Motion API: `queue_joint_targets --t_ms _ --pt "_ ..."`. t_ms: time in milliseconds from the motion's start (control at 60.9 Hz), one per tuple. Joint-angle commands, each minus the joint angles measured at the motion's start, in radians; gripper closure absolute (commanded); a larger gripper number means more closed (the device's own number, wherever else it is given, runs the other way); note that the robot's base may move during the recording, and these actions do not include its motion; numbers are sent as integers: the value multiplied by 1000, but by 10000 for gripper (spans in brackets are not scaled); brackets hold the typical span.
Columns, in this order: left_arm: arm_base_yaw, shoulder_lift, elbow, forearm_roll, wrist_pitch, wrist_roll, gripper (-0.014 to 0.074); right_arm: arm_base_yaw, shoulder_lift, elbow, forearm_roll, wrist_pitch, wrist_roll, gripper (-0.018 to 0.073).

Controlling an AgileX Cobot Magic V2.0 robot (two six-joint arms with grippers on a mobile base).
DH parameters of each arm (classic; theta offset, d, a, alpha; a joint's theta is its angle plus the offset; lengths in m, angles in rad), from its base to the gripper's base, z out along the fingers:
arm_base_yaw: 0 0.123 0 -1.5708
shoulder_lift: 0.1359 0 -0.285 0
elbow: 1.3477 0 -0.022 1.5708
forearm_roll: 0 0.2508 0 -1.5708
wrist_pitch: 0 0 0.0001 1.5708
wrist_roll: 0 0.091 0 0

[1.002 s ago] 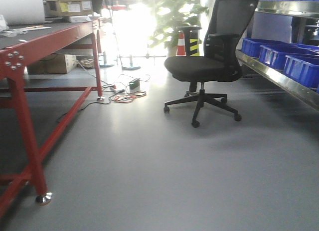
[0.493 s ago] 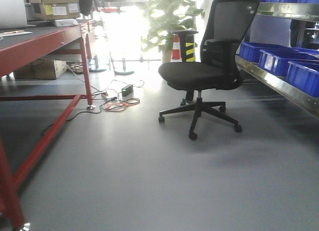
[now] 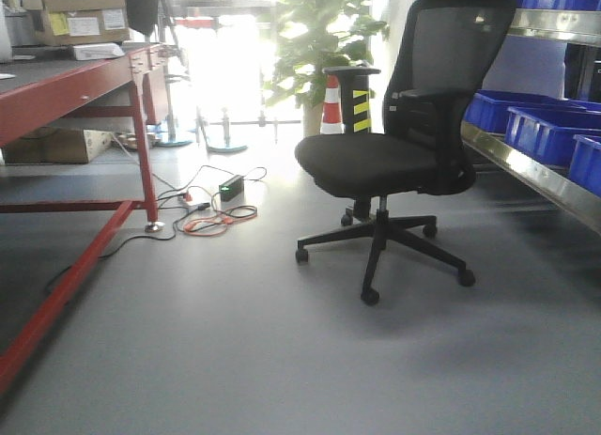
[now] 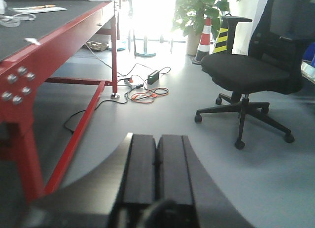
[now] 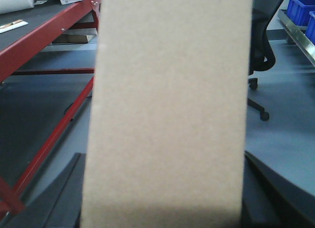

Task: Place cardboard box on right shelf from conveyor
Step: 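Drive the base away from the conveyor toward the steel shelf rack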

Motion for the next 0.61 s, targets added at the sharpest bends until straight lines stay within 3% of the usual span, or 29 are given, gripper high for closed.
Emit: queue_joint_targets --t_ms 0,591 --pt "-1 -16 8 -6 -85 0 713 -4 12 -26 -30 -92 -11 396" --pt "-1 -16 8 -6 -85 0 713 -4 12 -26 -30 -92 -11 396"
